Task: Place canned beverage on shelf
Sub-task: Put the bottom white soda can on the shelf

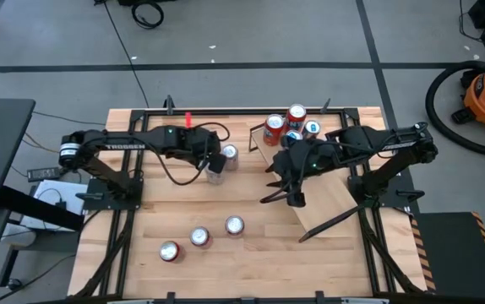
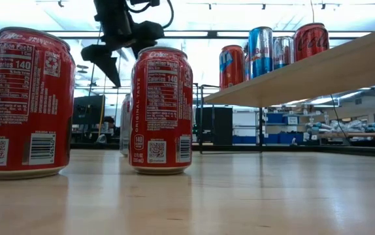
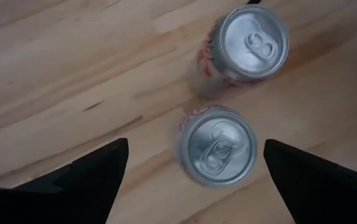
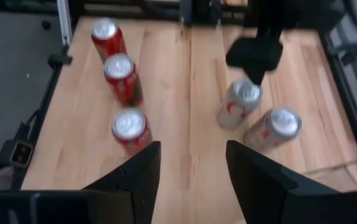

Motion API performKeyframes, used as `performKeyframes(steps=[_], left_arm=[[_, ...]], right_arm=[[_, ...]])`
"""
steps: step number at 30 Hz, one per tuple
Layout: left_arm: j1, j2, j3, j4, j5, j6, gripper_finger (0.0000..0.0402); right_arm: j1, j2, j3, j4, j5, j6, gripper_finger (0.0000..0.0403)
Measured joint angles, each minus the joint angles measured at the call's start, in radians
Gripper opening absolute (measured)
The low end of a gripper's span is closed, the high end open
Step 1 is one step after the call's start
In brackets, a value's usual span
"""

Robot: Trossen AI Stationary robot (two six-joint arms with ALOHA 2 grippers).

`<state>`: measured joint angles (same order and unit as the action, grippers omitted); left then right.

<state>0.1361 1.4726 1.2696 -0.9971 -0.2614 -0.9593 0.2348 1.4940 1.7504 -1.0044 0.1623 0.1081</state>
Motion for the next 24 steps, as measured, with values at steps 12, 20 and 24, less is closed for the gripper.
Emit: performKeyframes(steps=[12,20,24], left_arm=[[-0.022,0.039,-0.002,0.046,-0.006,-0.039,0.0387],[-0.022,0.11,0.0,0.108,0.049,-0.025,0.0387],[-0.024,0.135,-0.001,0.106,0.074,-0.024,0.0387]], right_arm=[[0.0,0.0,0.0,0.059,0.0,-0.08,0.0191],[0.0,0.005,-0.008,0.096,-0.019,-0.112,0.0191],[0.0,0.006,-0.028,0.13,-0.048,-0.123,0.0191]])
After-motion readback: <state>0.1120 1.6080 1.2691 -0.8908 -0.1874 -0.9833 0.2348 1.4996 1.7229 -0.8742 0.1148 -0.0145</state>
